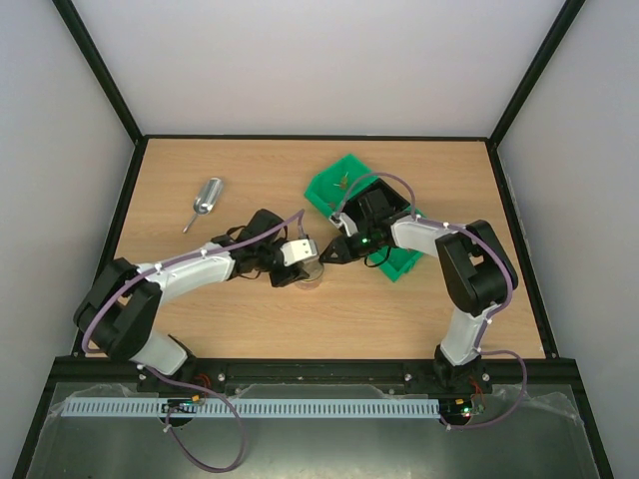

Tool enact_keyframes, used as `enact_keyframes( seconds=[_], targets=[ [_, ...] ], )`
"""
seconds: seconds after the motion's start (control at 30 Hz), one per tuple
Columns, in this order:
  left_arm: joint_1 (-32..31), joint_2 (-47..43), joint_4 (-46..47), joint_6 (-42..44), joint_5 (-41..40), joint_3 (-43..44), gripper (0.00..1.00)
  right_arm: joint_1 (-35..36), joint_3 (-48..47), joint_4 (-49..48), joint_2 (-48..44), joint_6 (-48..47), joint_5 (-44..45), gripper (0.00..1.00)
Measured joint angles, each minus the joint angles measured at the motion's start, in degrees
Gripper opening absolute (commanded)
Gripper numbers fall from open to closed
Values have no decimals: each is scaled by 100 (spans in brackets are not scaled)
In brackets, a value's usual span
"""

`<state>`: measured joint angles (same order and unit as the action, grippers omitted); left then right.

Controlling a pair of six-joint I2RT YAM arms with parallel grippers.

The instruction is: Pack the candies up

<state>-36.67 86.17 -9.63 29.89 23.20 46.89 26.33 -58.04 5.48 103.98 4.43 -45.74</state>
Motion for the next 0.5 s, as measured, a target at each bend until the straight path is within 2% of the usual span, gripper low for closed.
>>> enact_keyframes(
  seconds=[0.13, 0.23, 0.27, 0.37, 0.4, 0.43, 0.5],
  targets=[
    [37, -33, -15, 85, 20, -35, 47, -11, 37, -4, -46, -118, 4, 42],
    [92, -92, -22, 162, 63, -85, 53, -61, 181, 28, -227, -236, 72, 53],
    [144, -118, -52, 175, 109, -96, 57, -74, 232, 33, -315, -291, 109, 59],
    [372, -282, -223, 133, 269, -101, 68, -133, 433, -37, -748, -457, 308, 84],
    [428, -363, -258, 129, 332, -96, 74, -144, 516, -107, -920, -483, 389, 98],
    [498, -485, -299, 79, 415, -85, 79, -162, 671, -260, -1211, -568, 520, 99],
    [619, -787, -348, 15, 557, -15, 96, -173, 962, -551, -1790, -656, 739, 99]
  ],
)
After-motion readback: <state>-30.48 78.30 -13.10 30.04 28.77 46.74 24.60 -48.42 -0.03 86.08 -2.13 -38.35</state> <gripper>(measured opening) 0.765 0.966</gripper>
